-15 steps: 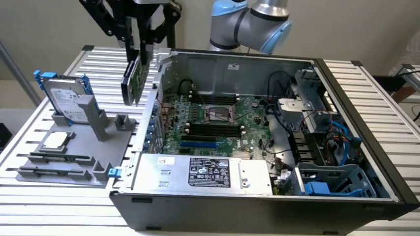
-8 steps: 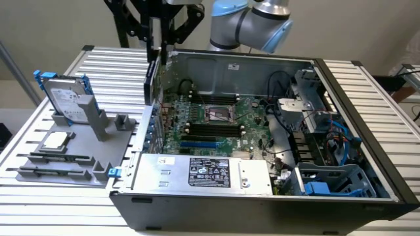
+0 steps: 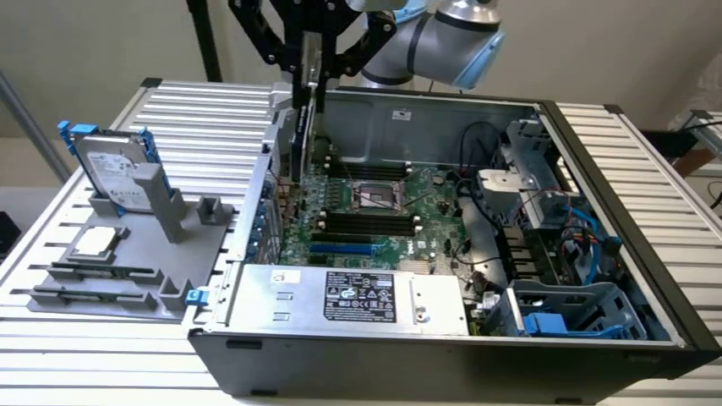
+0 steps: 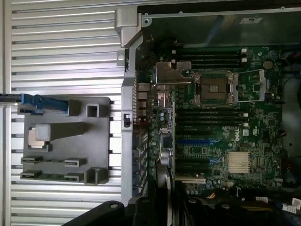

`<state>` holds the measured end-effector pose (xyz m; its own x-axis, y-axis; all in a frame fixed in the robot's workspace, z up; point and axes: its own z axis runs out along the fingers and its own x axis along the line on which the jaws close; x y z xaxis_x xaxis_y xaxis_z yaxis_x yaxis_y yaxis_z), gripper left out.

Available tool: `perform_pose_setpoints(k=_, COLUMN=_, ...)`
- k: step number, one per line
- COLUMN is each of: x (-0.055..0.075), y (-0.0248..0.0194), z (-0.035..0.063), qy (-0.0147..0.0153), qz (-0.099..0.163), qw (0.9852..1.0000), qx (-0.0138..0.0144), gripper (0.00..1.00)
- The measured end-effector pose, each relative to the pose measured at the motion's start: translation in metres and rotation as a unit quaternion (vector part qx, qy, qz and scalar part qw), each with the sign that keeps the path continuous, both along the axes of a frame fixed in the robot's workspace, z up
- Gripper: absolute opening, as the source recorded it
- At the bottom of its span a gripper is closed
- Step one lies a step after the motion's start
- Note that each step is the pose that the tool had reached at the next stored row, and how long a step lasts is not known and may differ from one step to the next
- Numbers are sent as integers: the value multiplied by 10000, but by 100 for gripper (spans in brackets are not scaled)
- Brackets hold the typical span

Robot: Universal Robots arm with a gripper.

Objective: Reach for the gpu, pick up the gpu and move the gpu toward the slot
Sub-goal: 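Pick up the gpu and move the gpu toward the slot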

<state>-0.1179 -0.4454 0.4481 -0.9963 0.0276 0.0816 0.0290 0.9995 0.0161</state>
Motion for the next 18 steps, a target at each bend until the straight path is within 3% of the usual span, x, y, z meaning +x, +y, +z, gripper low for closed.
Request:
perform_pose_setpoints(k=5, x=171, y=33, z=-4, qy=-56, qz=0, qw=10000, qx=0, gripper=26)
perform_pose_setpoints(k=12, x=328, y=119, z=-28, qy=-223, qz=0, qw=9998, qx=0, gripper=26)
perform_pose_setpoints(k=14, x=386, y=144, z=-48, qy=-237, qz=-1, qw=9997, qx=0, gripper=26)
perform_pose_setpoints(k=18, x=524, y=194, z=-119, qy=-238, qz=1, qw=9997, qx=-2, gripper=26)
